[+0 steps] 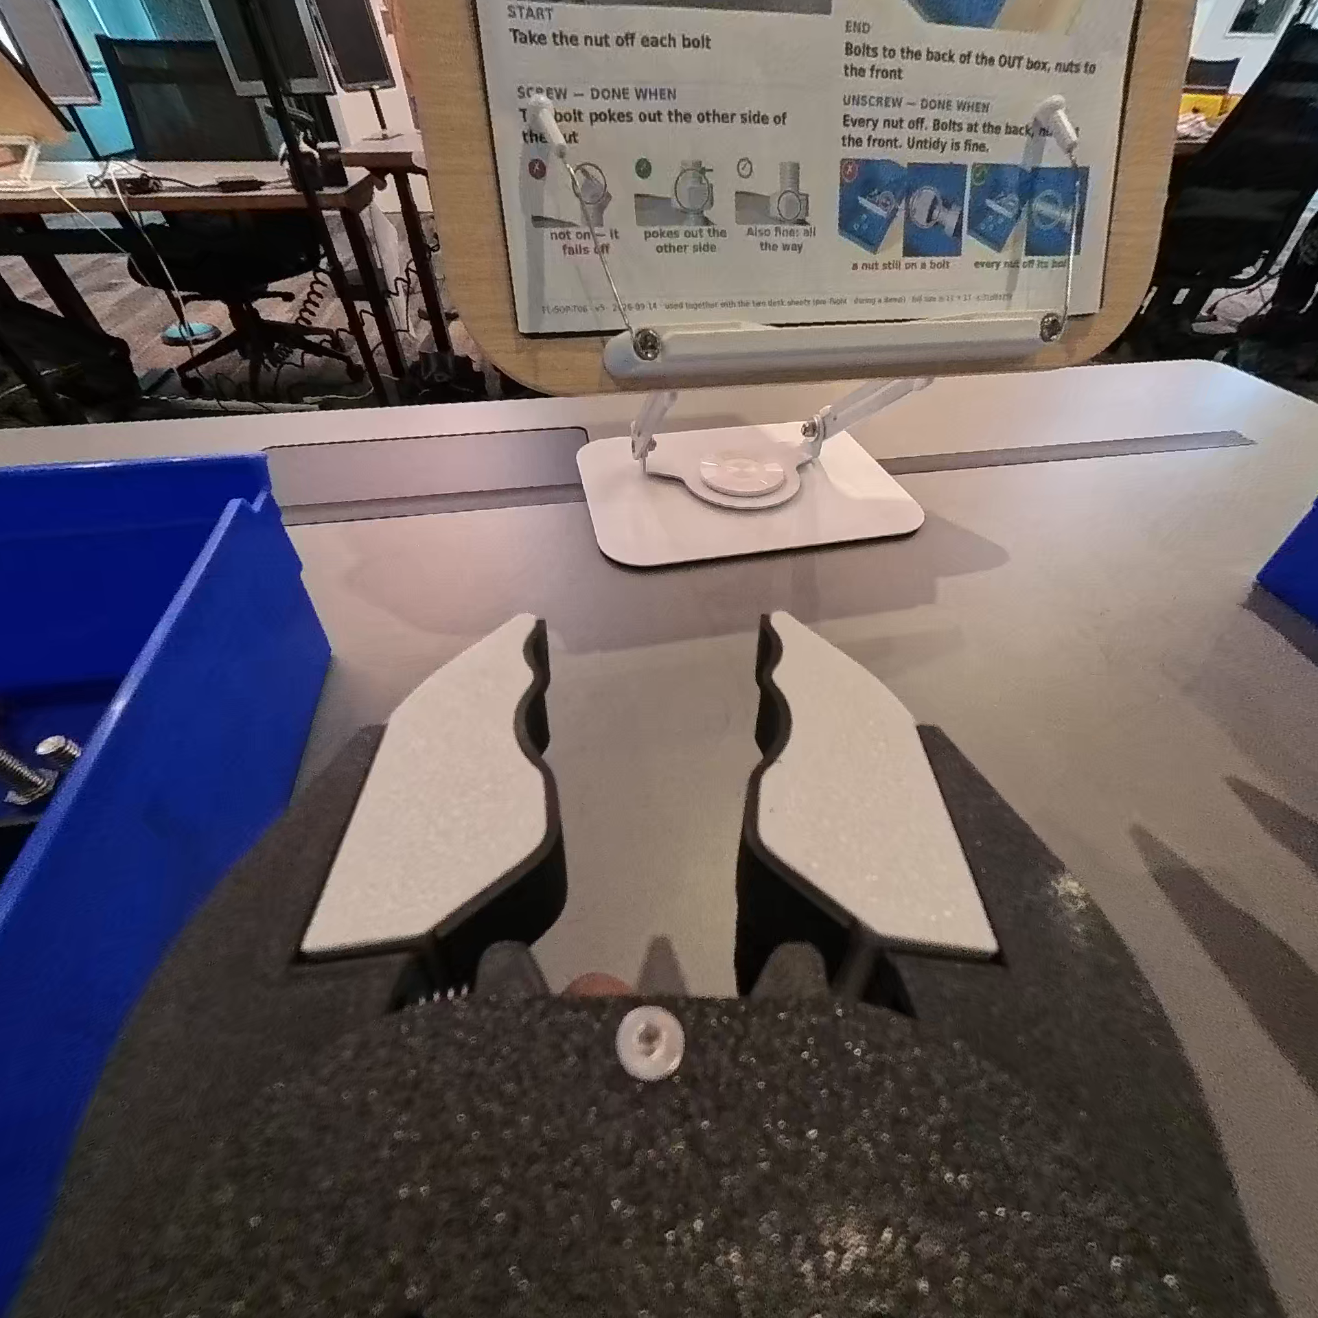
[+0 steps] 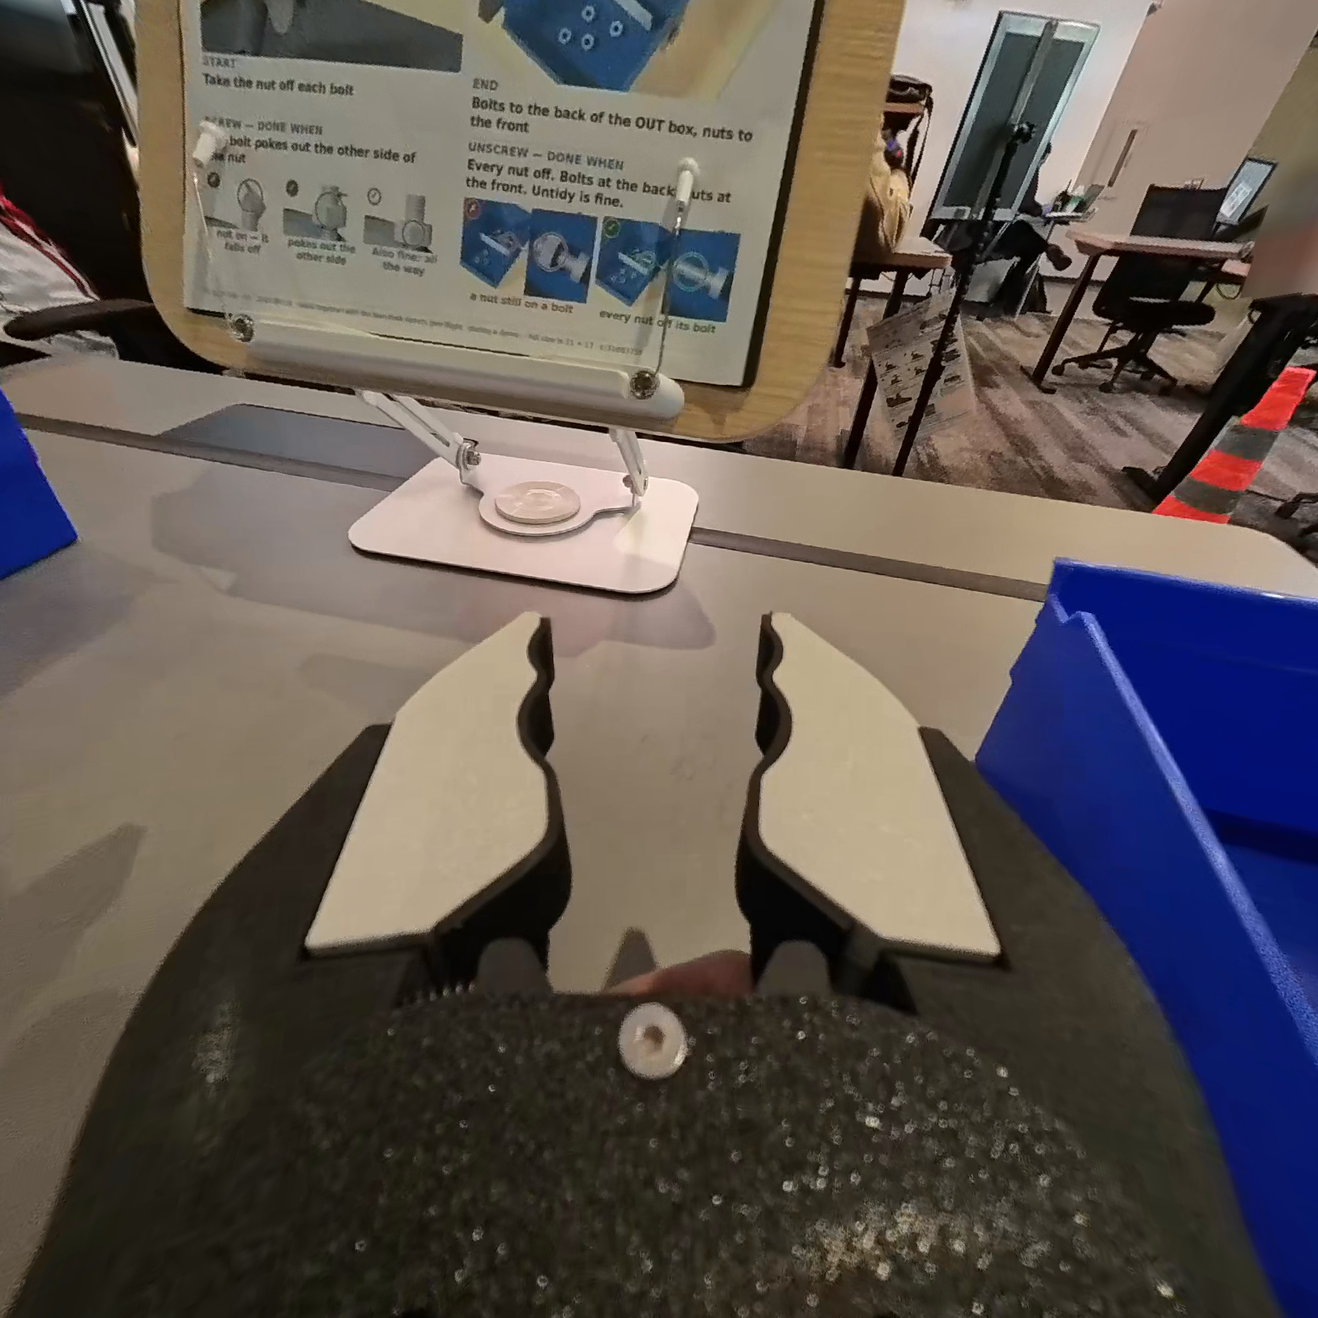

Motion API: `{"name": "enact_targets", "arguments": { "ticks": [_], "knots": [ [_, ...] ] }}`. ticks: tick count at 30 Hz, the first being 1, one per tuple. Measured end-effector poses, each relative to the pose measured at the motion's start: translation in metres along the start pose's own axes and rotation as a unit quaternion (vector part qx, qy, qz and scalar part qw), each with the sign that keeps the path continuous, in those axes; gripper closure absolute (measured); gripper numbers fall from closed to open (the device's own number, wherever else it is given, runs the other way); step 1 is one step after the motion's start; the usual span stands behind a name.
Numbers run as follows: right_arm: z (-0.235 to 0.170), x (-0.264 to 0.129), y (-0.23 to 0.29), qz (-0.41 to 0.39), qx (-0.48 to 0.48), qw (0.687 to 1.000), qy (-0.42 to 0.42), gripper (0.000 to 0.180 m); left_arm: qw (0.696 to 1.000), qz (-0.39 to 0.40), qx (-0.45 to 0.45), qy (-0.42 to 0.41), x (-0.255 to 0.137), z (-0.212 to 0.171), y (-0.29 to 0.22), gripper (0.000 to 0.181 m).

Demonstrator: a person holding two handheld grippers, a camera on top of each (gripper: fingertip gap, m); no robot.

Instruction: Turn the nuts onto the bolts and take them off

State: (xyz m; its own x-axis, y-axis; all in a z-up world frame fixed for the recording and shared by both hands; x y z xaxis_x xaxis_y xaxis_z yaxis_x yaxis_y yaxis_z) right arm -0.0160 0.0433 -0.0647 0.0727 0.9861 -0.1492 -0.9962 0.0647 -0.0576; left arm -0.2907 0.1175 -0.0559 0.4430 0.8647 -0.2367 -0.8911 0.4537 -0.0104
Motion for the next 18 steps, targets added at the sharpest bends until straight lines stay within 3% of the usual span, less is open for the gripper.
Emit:
{"name": "enact_targets", "arguments": {
  "ticks": [3,5,8,11,14,18],
  "knots": [
    [-0.001,0.001,0.002,0.007,-0.002,1.0,0.004,0.125,0.999,-0.029,0.001,0.022,-0.004,0.002,-0.003,0.124],
    [-0.003,0.002,0.002,0.01,0.002,1.0,0.008,0.125,0.99,-0.112,0.035,0.079,-0.02,0.016,-0.01,0.118],
    [-0.005,0.005,0.001,0.019,0.009,1.0,0.021,0.125,0.963,-0.18,0.148,0.135,-0.077,0.055,0.005,0.116],
    [-0.007,0.006,0.004,0.027,0.007,0.999,0.028,0.125,0.944,-0.155,0.229,0.182,-0.127,0.095,0.066,0.119],
    [-0.007,0.006,0.007,0.026,-0.009,0.999,0.031,0.125,0.935,-0.126,0.187,0.275,-0.13,0.106,0.135,0.121],
    [-0.006,0.007,0.01,0.024,-0.03,0.999,0.033,0.126,0.903,-0.091,0.064,0.414,-0.088,0.063,0.196,0.124]
  ]
}}
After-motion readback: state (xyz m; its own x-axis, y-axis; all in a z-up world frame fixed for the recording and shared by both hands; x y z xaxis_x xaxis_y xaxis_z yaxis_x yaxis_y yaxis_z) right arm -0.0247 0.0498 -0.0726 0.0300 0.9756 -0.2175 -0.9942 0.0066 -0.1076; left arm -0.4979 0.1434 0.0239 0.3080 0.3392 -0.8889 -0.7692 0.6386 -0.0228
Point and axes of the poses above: each gripper's, where its closed fingertips meet, x out along the fingers, z out of its top, y = z × x across the jaws, the point moved 10 cm from there along -x, back along the fingers
